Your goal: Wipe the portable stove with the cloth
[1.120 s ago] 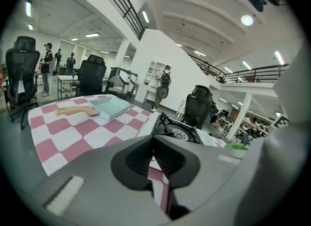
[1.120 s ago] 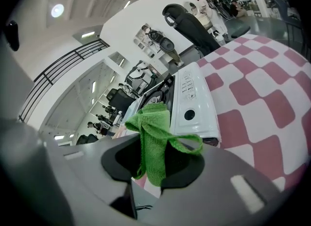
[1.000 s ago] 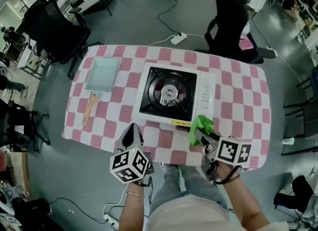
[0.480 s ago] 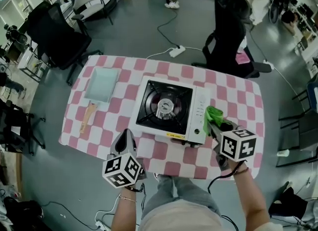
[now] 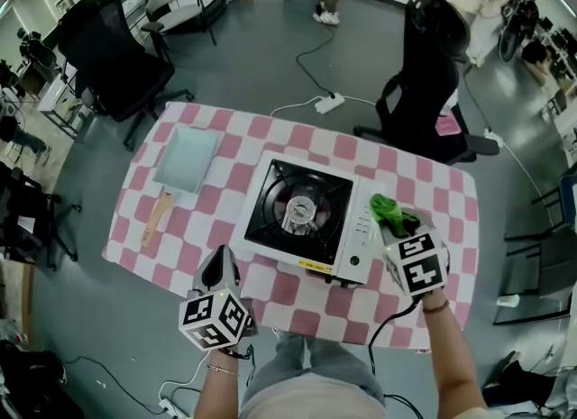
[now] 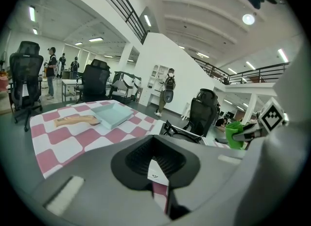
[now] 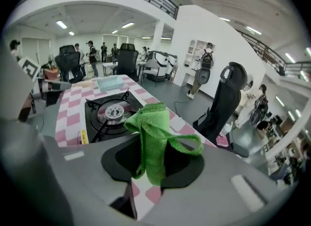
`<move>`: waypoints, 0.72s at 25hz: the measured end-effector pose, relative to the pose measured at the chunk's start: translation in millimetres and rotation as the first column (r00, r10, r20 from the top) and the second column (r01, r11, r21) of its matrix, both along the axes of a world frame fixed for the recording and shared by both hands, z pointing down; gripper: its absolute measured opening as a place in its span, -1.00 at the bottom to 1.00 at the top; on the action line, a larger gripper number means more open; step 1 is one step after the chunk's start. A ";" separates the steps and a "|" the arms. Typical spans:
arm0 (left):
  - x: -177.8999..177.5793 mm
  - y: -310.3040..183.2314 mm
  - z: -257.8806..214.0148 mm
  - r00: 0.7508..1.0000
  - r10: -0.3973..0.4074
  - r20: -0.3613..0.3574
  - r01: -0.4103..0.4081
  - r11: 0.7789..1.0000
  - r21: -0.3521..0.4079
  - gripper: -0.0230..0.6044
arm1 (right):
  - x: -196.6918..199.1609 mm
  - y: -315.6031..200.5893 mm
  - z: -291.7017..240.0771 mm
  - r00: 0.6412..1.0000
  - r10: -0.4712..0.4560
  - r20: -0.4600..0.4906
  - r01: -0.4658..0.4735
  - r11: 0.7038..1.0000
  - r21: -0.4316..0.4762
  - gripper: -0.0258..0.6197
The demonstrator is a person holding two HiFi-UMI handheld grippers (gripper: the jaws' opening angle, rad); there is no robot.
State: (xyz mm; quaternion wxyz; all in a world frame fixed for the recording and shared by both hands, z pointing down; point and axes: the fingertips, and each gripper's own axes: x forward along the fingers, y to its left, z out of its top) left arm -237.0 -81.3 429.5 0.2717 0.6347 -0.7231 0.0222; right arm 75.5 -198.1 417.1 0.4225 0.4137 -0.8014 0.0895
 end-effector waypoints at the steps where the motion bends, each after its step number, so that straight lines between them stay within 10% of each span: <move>1: -0.5 -1.2 0.4 1.000 -0.002 0.003 0.002 1.000 -0.004 -0.93 | -0.1 -4.4 3.0 0.999 -0.020 -0.043 0.020 1.000 0.001 -0.59; 18: -9.1 -27.6 11.7 1.000 -0.015 0.013 0.016 0.999 -0.039 -0.93 | -5.6 -68.4 46.9 0.881 -0.149 -0.450 0.179 0.984 0.024 -0.59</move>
